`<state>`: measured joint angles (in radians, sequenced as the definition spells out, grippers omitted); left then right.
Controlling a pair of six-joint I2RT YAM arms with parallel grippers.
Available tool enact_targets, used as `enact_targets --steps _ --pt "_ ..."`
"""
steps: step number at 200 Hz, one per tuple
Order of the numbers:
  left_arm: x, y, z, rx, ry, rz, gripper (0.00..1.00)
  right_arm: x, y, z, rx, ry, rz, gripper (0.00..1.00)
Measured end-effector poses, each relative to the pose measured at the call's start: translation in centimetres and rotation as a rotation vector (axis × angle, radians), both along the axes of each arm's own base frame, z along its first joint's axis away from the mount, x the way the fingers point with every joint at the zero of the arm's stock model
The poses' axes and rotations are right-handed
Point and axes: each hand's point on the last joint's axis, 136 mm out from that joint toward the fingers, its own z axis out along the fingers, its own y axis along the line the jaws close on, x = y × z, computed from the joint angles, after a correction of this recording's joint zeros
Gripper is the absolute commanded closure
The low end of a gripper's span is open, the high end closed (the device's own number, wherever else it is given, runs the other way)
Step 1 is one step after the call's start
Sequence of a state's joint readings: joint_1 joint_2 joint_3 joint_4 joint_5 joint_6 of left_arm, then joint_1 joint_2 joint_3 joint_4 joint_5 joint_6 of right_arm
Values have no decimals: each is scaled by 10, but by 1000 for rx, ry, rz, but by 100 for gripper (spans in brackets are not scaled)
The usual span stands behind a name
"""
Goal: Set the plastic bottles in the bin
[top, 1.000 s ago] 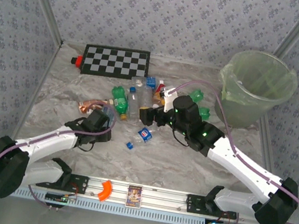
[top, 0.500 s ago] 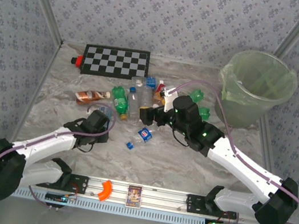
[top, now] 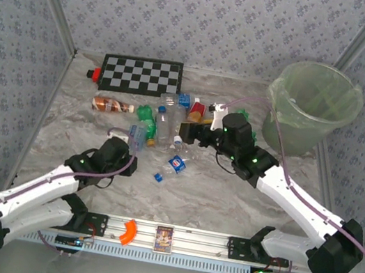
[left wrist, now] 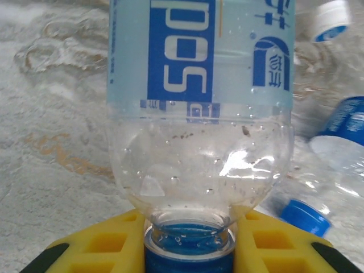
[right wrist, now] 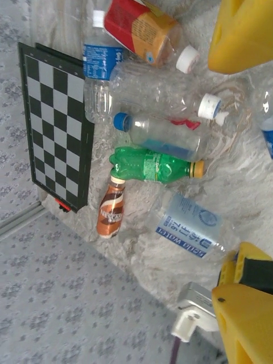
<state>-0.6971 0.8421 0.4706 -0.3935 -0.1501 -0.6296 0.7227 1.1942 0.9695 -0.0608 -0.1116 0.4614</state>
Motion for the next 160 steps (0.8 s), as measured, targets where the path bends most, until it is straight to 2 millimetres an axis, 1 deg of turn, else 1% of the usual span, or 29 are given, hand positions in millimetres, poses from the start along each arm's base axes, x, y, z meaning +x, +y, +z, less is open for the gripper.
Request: enact_targets --steps 18,32,72,96,109,140,160 --pt "-3 -10 14 -20 -39 -58 79 2 3 -5 51 50 24 12" --pt "-5 -19 26 -42 -70 -105 80 1 12 -9 74 82 64 13" --pt "-10 -44 67 -98 -158 -218 80 2 40 -30 82 190 152 13" --pt "-14 -56 84 -114 -197 -273 80 3 54 -37 90 235 184 12" --pt "-16 -62 88 -114 -204 -296 80 3 62 -38 96 254 204 11" --pt "-21 -70 87 -100 -200 -338 80 4 78 -39 127 295 234 12" --pt "-24 -73 88 -100 -205 -356 80 3 83 -41 151 327 249 19"
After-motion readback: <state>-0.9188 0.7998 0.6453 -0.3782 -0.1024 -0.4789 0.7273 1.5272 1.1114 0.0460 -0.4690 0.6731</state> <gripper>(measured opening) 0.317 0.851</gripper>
